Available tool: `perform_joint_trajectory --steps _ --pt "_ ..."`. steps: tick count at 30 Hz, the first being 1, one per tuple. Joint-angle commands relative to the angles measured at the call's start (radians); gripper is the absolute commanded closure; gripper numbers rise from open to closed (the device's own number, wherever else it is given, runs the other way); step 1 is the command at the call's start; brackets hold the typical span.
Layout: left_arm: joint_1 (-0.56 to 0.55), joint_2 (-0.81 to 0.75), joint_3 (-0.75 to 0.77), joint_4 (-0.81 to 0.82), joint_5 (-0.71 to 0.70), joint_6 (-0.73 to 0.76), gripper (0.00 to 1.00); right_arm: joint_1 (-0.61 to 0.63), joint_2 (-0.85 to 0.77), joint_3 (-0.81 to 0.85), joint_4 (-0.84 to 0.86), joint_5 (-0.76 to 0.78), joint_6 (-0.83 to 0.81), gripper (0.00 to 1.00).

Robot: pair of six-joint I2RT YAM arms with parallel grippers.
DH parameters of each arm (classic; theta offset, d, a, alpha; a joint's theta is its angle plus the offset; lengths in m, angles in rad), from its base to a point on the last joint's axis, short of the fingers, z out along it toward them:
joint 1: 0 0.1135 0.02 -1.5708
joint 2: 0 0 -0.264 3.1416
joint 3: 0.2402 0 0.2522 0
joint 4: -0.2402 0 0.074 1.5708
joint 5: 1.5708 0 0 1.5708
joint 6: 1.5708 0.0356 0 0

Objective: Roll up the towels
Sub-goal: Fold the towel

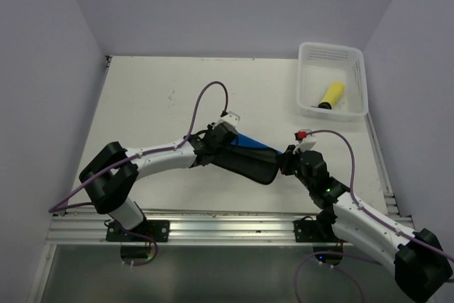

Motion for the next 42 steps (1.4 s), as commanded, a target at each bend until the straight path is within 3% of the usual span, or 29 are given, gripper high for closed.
perform_joint_trajectory --steps 1,12,14,16,18,21,32,36,42 --pt "-0.009 -0.028 -0.01 -0.039 -0.034 -0.039 1.0 0.004 0.004 0.006 -0.021 0.0 0.008 0.96" --pt "-0.021 -0.027 -0.056 -0.044 -0.018 -0.067 1.0 0.017 -0.004 0.003 -0.019 -0.046 0.004 0.94" --pt "-0.023 -0.021 -0.056 -0.042 -0.017 -0.069 1.0 0.019 -0.007 0.0 -0.022 -0.049 0.006 0.89" --pt "-0.024 -0.019 -0.053 -0.045 -0.017 -0.07 0.86 0.021 -0.013 0.0 -0.028 -0.055 0.009 0.79" --pt "-0.032 -0.024 -0.054 -0.045 -0.017 -0.072 0.59 0.022 -0.019 -0.001 -0.033 -0.056 0.008 0.74" --pt "-0.051 -0.05 -0.066 -0.044 -0.001 -0.076 0.5 0.021 -0.035 -0.006 -0.031 -0.058 0.011 0.65" --pt "-0.069 -0.286 -0.138 0.013 0.071 -0.121 0.41 0.021 -0.038 0.028 -0.12 0.002 0.078 0.62" --pt "-0.067 -0.263 -0.134 0.022 0.059 -0.121 0.38 0.021 0.024 0.081 -0.26 0.15 0.15 0.6" --pt "-0.067 -0.211 -0.137 0.063 0.091 -0.135 0.37 0.022 0.117 0.146 -0.306 0.158 0.256 0.58"
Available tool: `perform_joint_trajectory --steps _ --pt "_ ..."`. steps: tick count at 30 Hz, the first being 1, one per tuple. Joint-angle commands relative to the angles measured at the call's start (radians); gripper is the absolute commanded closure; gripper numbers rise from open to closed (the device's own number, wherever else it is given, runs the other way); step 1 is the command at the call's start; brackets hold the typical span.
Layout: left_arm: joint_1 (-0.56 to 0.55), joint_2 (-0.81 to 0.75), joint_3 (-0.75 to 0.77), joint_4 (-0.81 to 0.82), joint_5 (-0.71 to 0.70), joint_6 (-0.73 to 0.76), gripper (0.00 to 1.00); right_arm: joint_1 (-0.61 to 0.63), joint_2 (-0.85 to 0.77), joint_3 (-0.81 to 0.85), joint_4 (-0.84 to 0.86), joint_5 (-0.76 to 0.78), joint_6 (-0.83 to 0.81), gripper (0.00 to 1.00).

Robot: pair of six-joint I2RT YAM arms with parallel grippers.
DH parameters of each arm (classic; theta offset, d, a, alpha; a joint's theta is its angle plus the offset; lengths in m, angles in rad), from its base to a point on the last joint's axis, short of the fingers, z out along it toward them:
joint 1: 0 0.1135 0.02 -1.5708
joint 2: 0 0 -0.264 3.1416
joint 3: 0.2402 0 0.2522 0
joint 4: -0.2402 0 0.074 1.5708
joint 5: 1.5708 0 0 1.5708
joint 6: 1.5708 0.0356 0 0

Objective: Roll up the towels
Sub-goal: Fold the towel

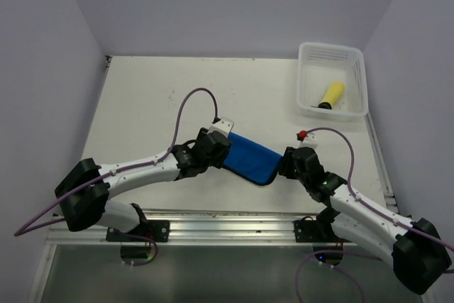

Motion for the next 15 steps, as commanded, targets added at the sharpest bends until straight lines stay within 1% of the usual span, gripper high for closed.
perform_joint_trajectory --steps 1,5,8,12,15 --pt "-0.002 0.019 -0.012 0.071 0.031 -0.031 0.37 0.004 0.054 0.074 -0.048 0.052 0.107 0.58" --pt "-0.002 0.013 -0.017 0.08 0.042 -0.031 0.37 0.002 0.15 0.131 -0.065 -0.002 0.179 0.57" --pt "-0.002 0.011 -0.029 0.086 0.028 -0.022 0.36 0.002 0.18 0.137 -0.079 -0.033 0.226 0.57" --pt "0.004 0.037 -0.052 0.097 -0.102 -0.034 0.32 0.004 0.217 0.125 -0.102 -0.042 0.26 0.55" --pt "0.054 0.034 -0.08 0.159 -0.046 -0.046 0.32 0.004 0.253 0.123 -0.107 -0.063 0.279 0.55"
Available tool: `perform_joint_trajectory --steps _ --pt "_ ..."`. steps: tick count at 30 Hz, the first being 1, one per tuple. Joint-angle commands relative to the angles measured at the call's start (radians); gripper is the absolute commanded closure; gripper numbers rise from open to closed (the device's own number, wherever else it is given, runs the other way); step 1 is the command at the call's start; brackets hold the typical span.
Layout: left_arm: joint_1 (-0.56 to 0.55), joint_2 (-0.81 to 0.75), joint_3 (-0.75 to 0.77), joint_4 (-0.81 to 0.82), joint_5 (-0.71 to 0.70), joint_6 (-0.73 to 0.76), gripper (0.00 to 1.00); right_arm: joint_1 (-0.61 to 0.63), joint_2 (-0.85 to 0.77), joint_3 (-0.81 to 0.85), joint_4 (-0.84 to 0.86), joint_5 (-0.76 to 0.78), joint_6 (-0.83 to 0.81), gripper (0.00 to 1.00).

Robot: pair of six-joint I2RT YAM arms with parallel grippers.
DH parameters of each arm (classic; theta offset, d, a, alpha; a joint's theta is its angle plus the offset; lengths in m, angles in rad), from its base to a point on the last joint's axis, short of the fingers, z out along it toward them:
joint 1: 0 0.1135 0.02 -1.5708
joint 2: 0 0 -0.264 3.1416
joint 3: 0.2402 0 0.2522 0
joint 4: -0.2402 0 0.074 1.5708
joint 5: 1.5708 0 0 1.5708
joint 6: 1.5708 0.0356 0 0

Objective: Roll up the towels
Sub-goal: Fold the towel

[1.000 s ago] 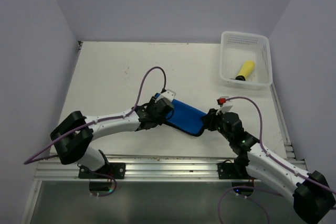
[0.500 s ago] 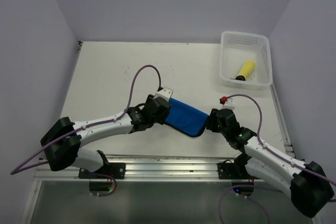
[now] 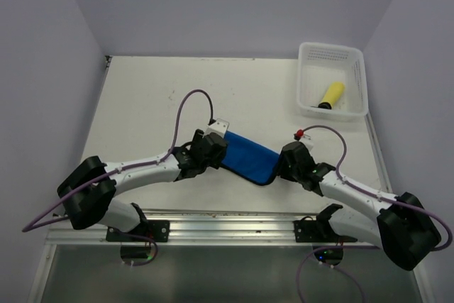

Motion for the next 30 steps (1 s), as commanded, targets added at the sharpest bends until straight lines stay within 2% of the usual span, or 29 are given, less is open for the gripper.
perform_joint_trajectory --steps 1,5,8,9,11,12,15,20,25,30 --pt "0.062 -0.001 -0.041 0.124 -0.004 -0.029 0.32 0.002 0.042 0.02 -0.03 -0.025 0.06 0.55" --pt "0.134 -0.023 -0.076 0.21 0.087 -0.043 0.32 0.004 0.092 0.046 -0.039 -0.019 0.066 0.56" --pt "0.197 -0.054 -0.092 0.276 0.136 -0.041 0.32 0.004 0.11 0.068 -0.071 0.001 0.064 0.62" --pt "0.209 -0.069 -0.096 0.287 0.15 -0.04 0.32 0.004 0.113 0.076 -0.082 0.005 0.061 0.72" --pt "0.241 -0.08 -0.103 0.316 0.162 -0.04 0.32 0.004 0.119 0.098 -0.116 0.016 0.054 0.79" --pt "0.252 -0.084 -0.101 0.32 0.174 -0.043 0.32 0.004 0.124 0.107 -0.131 0.021 0.051 0.88" --pt "0.287 -0.072 -0.107 0.354 0.203 -0.044 0.31 0.004 0.135 0.127 -0.163 0.015 0.043 1.0" --pt "0.359 -0.008 -0.149 0.394 0.216 -0.084 0.32 0.001 0.122 0.18 -0.251 0.025 0.0 1.0" --pt "0.395 0.054 -0.162 0.415 0.228 -0.098 0.33 0.002 0.029 0.242 -0.358 0.062 -0.04 1.0" --pt "0.401 0.15 -0.136 0.449 0.257 -0.106 0.33 0.001 0.058 0.325 -0.34 0.007 -0.1 1.0"
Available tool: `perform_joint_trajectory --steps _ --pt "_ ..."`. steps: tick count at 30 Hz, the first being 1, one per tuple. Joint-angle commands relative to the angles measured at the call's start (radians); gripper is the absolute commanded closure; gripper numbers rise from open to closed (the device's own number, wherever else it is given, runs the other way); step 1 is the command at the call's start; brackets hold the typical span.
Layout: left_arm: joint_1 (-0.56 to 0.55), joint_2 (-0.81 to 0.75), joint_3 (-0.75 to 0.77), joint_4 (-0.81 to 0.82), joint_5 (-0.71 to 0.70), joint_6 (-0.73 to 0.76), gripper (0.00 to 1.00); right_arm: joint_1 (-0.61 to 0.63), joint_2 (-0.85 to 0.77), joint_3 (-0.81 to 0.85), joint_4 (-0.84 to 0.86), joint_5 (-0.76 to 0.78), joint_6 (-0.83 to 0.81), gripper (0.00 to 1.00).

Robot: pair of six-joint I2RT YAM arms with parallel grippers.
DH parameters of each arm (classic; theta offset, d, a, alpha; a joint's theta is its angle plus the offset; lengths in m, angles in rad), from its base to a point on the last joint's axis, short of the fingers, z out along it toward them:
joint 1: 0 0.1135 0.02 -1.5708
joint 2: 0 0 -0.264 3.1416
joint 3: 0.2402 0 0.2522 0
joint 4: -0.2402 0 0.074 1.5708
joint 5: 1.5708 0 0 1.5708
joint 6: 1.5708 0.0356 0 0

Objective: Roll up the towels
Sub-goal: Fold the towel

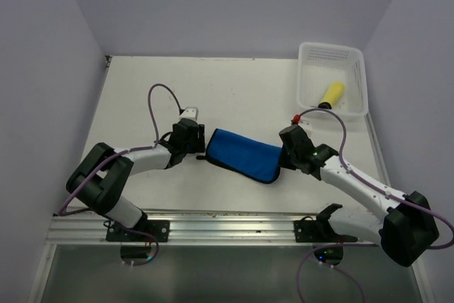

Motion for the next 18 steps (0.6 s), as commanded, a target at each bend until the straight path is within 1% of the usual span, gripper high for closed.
perform_joint_trajectory --steps 1,2,4,6,7,12,17,18 --pt "0.009 0.064 0.033 0.099 0.031 -0.027 0.34 0.001 0.07 0.125 -0.018 -0.034 -0.074 1.0" --pt "0.009 0.096 0.04 0.099 0.032 -0.028 0.34 0.001 0.094 0.158 -0.027 -0.045 -0.079 1.0" --pt "0.009 0.119 0.062 0.096 0.037 -0.03 0.35 0.004 0.153 0.233 -0.018 -0.072 -0.093 1.0" --pt "0.009 0.13 0.066 0.096 0.04 -0.03 0.35 0.005 0.185 0.273 -0.002 -0.123 -0.106 1.0" --pt "0.009 0.127 0.065 0.097 0.04 -0.028 0.35 0.008 0.199 0.316 -0.003 -0.131 -0.109 1.0" --pt "0.009 0.124 0.074 0.094 0.046 -0.016 0.35 0.018 0.298 0.426 0.005 -0.19 -0.136 1.0" --pt "0.009 0.108 0.059 0.108 0.069 -0.019 0.35 0.06 0.397 0.537 0.026 -0.244 -0.165 1.0" --pt "0.009 0.105 0.056 0.109 0.08 -0.019 0.35 0.07 0.439 0.552 0.032 -0.261 -0.168 1.0"
